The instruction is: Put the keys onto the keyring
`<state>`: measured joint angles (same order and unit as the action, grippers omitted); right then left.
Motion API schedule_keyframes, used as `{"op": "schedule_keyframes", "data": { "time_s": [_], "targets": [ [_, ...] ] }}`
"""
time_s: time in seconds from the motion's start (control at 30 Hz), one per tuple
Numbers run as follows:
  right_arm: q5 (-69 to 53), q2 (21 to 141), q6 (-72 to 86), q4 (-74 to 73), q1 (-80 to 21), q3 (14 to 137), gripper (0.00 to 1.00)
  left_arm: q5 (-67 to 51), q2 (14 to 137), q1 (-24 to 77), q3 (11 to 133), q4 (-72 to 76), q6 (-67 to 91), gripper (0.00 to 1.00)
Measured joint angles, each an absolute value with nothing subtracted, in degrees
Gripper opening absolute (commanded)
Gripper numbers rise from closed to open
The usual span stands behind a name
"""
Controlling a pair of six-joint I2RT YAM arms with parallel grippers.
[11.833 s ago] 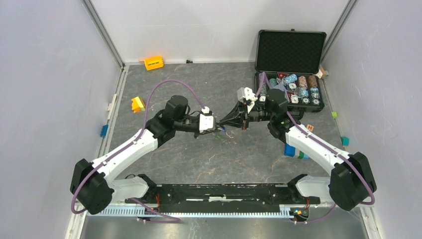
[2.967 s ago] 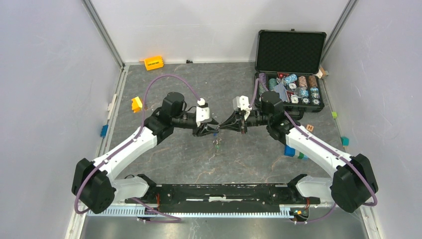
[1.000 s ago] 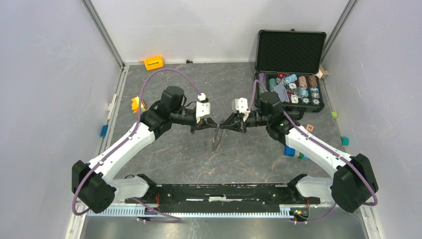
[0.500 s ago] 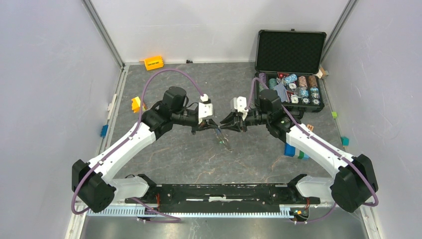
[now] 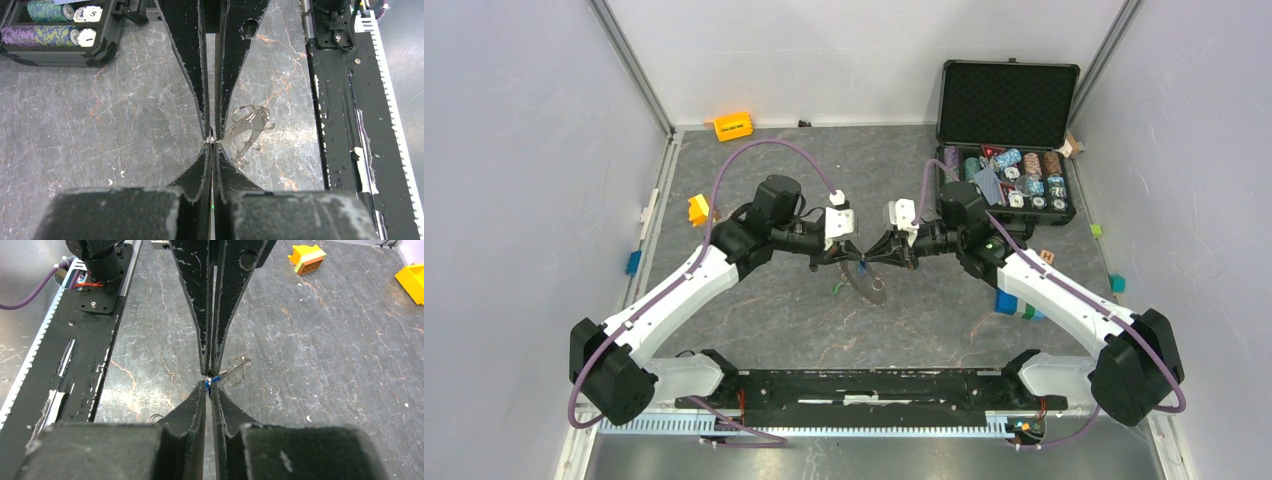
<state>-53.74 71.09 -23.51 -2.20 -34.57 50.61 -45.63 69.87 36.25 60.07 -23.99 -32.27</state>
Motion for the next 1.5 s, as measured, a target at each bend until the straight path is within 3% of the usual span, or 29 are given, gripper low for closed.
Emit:
{"op": "schedule_keyframes", "data": {
  "time_s": [0.17,0.27,0.3,0.37,0.47,0.53,0.63,0.9,1.3,1.5],
  "targets": [
    [-53.74,71.22,-23.75,-2.26,-34.79,50.68,0.00,-45.52,70.00,36.27,60.07,-23.99,-32.27,0.02],
    [-53.71,71.29,-23.88,-2.28,-34.79,50.68,0.00,-45.32,70.04,36.38,60.07,-23.99,-32.27,0.02],
    [-53.71,71.29,-23.88,-2.28,-34.79,50.68,0.00,-45.28,70.04,36.40,60.07,-23.99,-32.27,0.06],
    [-53.69,71.29,-23.88,-2.28,-34.76,50.68,0.00,-45.15,70.04,36.40,60.07,-23.94,-32.25,0.25],
    [-53.78,71.29,-23.62,-2.37,-34.76,50.87,0.00,-45.06,70.04,36.40,60.10,-23.57,-32.14,0.45],
    [-54.08,71.31,-22.90,-2.33,-34.57,51.00,0.00,-44.99,70.00,36.23,60.07,-23.38,-32.21,0.54],
    [-54.68,71.31,-21.76,-2.02,-34.17,51.24,0.00,-44.99,69.65,35.40,59.92,-23.00,-32.47,0.59],
    [-56.97,71.29,-18.59,0.60,-32.67,51.31,0.00,-45.17,67.31,33.82,56.21,-20.62,-33.54,0.45],
    [-57.89,71.31,-16.67,2.59,-32.21,51.31,0.00,-47.92,68.84,33.82,55.44,-17.43,-33.69,0.11],
    [-57.93,71.31,-16.25,2.76,-32.08,51.31,0.00,-48.80,69.36,33.82,55.44,-17.45,-33.74,0.05]
  ]
}}
